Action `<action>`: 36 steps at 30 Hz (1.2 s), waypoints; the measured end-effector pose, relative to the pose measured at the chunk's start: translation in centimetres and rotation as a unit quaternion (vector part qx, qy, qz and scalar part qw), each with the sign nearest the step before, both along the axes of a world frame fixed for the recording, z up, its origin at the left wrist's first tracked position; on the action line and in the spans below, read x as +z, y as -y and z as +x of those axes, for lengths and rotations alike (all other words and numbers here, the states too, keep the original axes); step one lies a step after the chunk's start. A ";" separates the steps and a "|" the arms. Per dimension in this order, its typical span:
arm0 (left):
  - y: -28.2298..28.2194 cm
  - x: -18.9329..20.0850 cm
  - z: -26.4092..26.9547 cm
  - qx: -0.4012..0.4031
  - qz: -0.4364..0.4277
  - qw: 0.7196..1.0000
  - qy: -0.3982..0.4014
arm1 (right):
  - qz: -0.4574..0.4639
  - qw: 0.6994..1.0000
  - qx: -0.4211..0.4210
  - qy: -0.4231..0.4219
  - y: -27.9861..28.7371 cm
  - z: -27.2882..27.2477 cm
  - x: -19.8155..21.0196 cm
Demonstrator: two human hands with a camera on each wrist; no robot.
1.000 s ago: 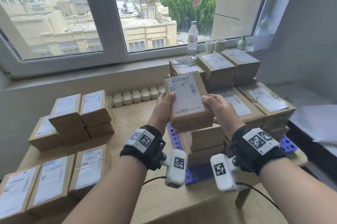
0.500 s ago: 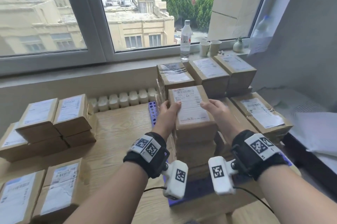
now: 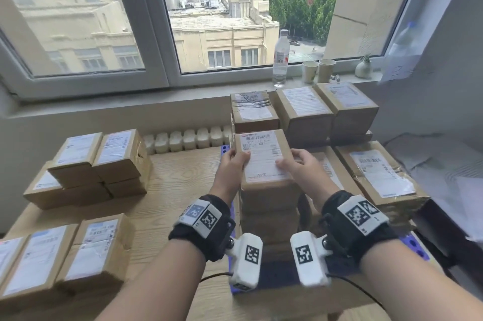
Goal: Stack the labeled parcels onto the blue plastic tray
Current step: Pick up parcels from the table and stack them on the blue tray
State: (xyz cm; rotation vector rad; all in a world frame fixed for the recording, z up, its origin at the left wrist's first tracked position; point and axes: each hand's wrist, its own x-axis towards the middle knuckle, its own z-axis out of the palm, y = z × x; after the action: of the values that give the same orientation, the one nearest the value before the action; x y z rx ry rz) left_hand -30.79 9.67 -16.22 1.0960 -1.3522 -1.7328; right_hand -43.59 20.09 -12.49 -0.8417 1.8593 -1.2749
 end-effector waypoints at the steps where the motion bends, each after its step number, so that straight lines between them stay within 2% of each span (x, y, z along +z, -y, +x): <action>1: 0.0 0.0 0.0 0.003 -0.002 1.000 -0.002 | 0.002 1.000 0.002 -0.003 0.0 0.0 -0.2; 16: -0.5 1.4 0.4 -0.011 0.007 0.999 0.049 | -0.019 1.000 -0.012 -0.013 0.0 0.2 -1.5; 18: -0.5 1.8 0.3 -0.005 -0.015 0.997 0.076 | -0.023 0.999 -0.016 -0.026 0.0 0.3 -1.6; 21: 1.2 0.4 0.2 0.002 -0.058 0.985 0.163 | -0.029 0.998 -0.015 -0.055 0.0 0.4 -1.4; 23: 1.0 1.4 0.7 0.001 -0.087 0.972 0.219 | -0.019 0.995 -0.006 -0.099 0.2 0.4 -1.0; 26: -0.4 3.7 2.0 0.005 -0.139 0.948 0.285 | 0.005 0.977 0.015 -0.214 0.7 0.5 0.2; 30: -1.0 5.1 4.3 0.019 -0.171 0.933 0.317 | -0.004 0.918 0.043 -0.393 0.9 2.6 2.5; 33: -0.5 5.4 6.5 0.018 -0.201 0.913 0.354 | -0.037 0.887 0.080 -0.454 1.8 5.5 3.7; 36: 0.4 5.7 9.6 0.007 -0.234 0.889 0.392 | -0.061 0.873 0.107 -0.473 3.5 9.3 4.3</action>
State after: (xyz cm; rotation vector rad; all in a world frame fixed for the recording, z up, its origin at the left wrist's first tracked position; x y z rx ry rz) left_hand -21.24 9.32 -10.55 1.5646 -2.0873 -0.8461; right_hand -34.24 16.60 -8.20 -1.9338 2.2965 -0.8855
